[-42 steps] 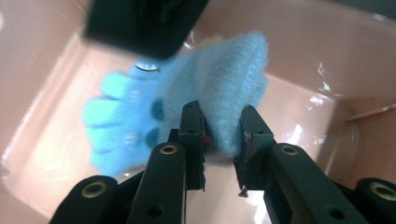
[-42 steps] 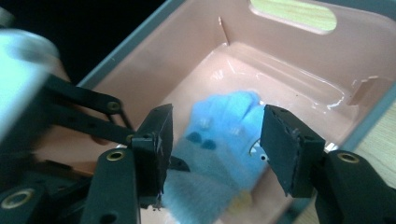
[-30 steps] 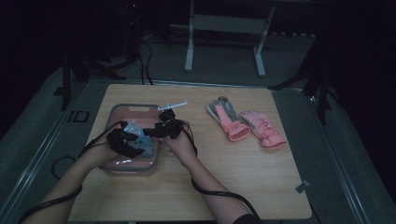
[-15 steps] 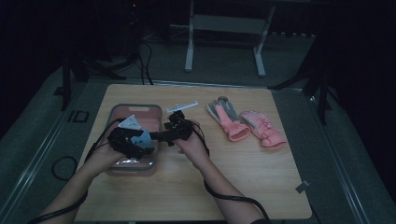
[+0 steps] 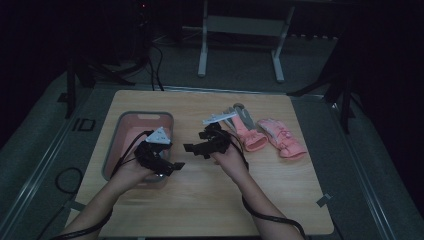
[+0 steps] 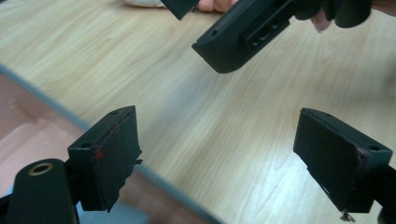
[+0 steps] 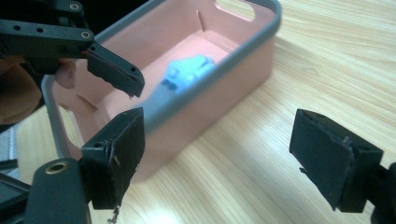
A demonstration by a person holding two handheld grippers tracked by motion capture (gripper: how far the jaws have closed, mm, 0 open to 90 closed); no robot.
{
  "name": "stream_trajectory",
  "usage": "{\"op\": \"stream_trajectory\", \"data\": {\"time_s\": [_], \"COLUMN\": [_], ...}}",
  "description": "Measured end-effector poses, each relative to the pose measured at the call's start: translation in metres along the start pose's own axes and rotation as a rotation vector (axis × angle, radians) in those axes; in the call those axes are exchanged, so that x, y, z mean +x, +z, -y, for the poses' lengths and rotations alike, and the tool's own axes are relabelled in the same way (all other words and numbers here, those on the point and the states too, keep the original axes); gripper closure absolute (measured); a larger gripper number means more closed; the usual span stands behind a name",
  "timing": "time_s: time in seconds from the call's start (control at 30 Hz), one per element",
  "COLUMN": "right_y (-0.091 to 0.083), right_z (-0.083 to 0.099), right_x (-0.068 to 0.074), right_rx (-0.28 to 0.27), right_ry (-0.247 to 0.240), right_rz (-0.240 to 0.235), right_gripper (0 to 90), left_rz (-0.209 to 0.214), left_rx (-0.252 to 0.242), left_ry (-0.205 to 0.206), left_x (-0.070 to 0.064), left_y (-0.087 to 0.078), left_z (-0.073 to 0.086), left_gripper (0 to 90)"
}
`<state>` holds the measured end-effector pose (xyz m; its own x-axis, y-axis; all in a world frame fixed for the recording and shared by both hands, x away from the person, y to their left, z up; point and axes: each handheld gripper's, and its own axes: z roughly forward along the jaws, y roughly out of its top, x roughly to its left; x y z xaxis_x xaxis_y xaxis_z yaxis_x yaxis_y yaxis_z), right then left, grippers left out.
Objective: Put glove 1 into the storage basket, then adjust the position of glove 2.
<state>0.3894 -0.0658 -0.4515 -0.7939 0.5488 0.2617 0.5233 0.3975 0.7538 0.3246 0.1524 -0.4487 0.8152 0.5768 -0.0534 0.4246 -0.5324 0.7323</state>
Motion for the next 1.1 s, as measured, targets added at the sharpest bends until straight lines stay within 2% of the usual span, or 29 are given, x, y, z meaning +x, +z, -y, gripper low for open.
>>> {"op": "stream_trajectory", "data": {"time_s": [0.17,0.23,0.4,0.57,0.7,0.8,0.87,0.93,0.97,1.03,1.07,1.1], "right_y": [-0.013,-0.018,-0.029,-0.042,-0.056,-0.067,-0.074,-0.079,-0.082,-0.088,-0.09,-0.093], "right_z": [0.013,0.019,0.032,0.044,0.054,0.062,0.065,0.069,0.071,0.075,0.076,0.078], "right_x": [-0.013,-0.018,-0.025,-0.036,-0.045,-0.052,-0.056,-0.06,-0.062,-0.067,-0.069,-0.072], "right_rx": [0.017,0.021,0.022,0.02,0.002,-0.036,-0.053,-0.061,-0.055,-0.056,-0.052,-0.051], "right_ry": [-0.002,-0.003,-0.048,-0.034,-0.001,0.034,0.035,0.027,0.017,0.007,0.002,0.001], "right_rz": [0.0,0.003,0.027,0.039,0.04,0.033,0.053,0.064,0.064,0.104,0.111,0.127], "right_gripper": [18.3,14.8,14.2,14.3,14.0,11.6,11.6,11.7,13.9,17.5,22.2,23.2], "left_rz": [0.015,0.037,0.058,0.083,0.095,0.099,0.101,0.124,0.122,0.122,0.128,0.131], "left_rx": [0.002,-0.005,-0.018,-0.034,-0.049,-0.068,-0.062,-0.05,-0.047,-0.038,-0.032,-0.026], "left_ry": [0.018,0.021,0.034,0.056,0.064,0.051,0.046,0.035,0.042,0.053,0.055,0.059], "left_x": [-0.012,-0.017,-0.029,-0.04,-0.049,-0.057,-0.062,-0.067,-0.07,-0.075,-0.077,-0.08], "left_y": [0.013,0.018,0.031,0.042,0.053,0.061,0.069,0.077,0.081,0.087,0.09,0.092], "left_z": [-0.005,-0.008,-0.016,-0.018,-0.016,-0.011,-0.008,-0.005,-0.003,0.001,0.003,0.004], "left_gripper": [14.6,14.6,14.6,14.6,14.6,14.2,12.4,7.6,7.3,6.8,4.3,2.1]}}
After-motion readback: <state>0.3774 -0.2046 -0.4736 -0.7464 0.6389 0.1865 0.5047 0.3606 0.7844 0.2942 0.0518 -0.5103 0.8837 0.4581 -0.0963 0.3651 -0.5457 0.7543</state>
